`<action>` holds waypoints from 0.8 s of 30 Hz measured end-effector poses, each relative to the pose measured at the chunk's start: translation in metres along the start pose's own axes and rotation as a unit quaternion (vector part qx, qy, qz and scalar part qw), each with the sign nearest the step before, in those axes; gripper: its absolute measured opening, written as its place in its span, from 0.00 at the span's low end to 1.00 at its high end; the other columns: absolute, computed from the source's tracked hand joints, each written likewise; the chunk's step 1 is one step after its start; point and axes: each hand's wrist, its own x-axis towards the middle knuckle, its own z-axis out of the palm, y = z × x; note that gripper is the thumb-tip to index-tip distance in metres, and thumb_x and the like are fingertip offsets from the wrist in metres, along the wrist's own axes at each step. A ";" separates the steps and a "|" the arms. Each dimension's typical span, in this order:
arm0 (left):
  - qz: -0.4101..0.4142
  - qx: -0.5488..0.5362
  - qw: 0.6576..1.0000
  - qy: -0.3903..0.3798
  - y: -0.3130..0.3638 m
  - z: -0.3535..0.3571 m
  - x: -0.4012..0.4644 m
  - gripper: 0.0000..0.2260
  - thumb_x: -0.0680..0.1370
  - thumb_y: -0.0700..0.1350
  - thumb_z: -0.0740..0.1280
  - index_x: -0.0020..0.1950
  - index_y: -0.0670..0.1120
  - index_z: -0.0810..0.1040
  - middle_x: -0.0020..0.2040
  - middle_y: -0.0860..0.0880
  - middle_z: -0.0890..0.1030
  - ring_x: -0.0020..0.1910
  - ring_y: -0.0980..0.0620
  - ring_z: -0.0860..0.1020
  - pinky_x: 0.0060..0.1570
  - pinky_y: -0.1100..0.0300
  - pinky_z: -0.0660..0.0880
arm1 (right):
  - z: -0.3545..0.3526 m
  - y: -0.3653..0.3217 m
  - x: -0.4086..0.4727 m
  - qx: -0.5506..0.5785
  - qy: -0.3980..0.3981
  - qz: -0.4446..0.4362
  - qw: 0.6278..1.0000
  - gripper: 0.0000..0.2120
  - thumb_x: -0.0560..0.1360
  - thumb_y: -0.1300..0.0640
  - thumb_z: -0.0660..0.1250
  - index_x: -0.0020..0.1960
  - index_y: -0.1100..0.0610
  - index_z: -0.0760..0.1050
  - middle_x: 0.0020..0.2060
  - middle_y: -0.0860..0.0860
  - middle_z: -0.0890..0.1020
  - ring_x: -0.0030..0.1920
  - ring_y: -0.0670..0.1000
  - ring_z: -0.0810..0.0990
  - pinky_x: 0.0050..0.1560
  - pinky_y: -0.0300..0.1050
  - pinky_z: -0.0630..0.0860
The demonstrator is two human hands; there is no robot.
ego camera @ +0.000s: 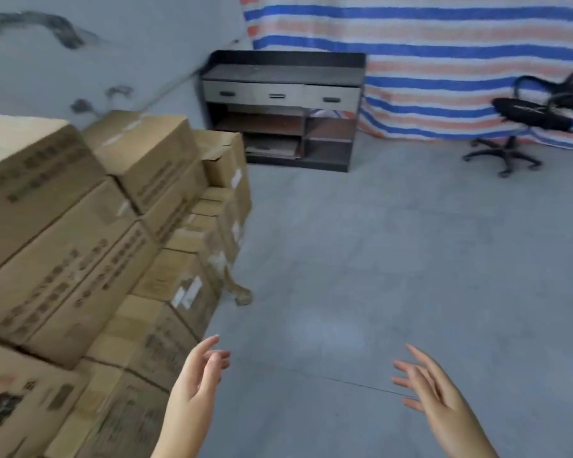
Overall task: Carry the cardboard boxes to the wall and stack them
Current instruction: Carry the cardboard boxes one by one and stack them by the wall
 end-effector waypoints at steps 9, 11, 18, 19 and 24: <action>0.014 0.093 0.971 -0.222 0.025 0.141 0.010 0.13 0.80 0.37 0.59 0.52 0.56 0.75 0.45 0.54 0.83 0.40 0.63 0.81 0.46 0.65 0.74 | -0.130 0.042 -0.059 0.058 0.197 0.077 0.976 0.52 0.39 0.17 0.64 0.57 0.44 0.72 0.51 0.46 0.82 0.46 0.43 0.84 0.41 0.39 0.78; 0.019 0.121 0.956 -0.268 0.031 0.170 0.016 0.13 0.80 0.39 0.59 0.52 0.58 0.76 0.44 0.56 0.83 0.41 0.62 0.81 0.49 0.57 0.75 | -0.141 0.055 -0.077 0.073 0.245 0.099 0.962 0.48 0.42 0.17 0.64 0.56 0.41 0.72 0.52 0.46 0.82 0.49 0.46 0.82 0.45 0.44 0.75; 0.004 0.131 0.907 -0.401 0.052 0.295 0.016 0.11 0.82 0.40 0.56 0.51 0.52 0.77 0.44 0.48 0.83 0.45 0.51 0.82 0.46 0.54 0.75 | -0.175 0.081 -0.104 0.149 0.383 0.197 0.890 0.28 0.69 0.35 0.65 0.66 0.46 0.70 0.53 0.45 0.79 0.50 0.47 0.79 0.51 0.50 0.75; 0.004 0.129 0.901 -0.414 0.054 0.314 0.016 0.11 0.82 0.40 0.56 0.52 0.52 0.77 0.45 0.47 0.83 0.46 0.50 0.82 0.45 0.54 0.75 | -0.183 0.085 -0.101 0.159 0.400 0.200 0.880 0.23 0.76 0.45 0.62 0.68 0.50 0.69 0.54 0.47 0.79 0.50 0.48 0.79 0.53 0.52 0.74; 0.012 0.131 0.872 -0.472 0.078 0.414 0.026 0.11 0.82 0.40 0.56 0.53 0.51 0.77 0.46 0.46 0.83 0.48 0.49 0.81 0.46 0.55 0.75 | -0.242 0.076 -0.065 0.170 0.458 0.217 0.845 0.20 0.78 0.48 0.62 0.69 0.51 0.69 0.53 0.47 0.80 0.49 0.46 0.79 0.57 0.52 0.71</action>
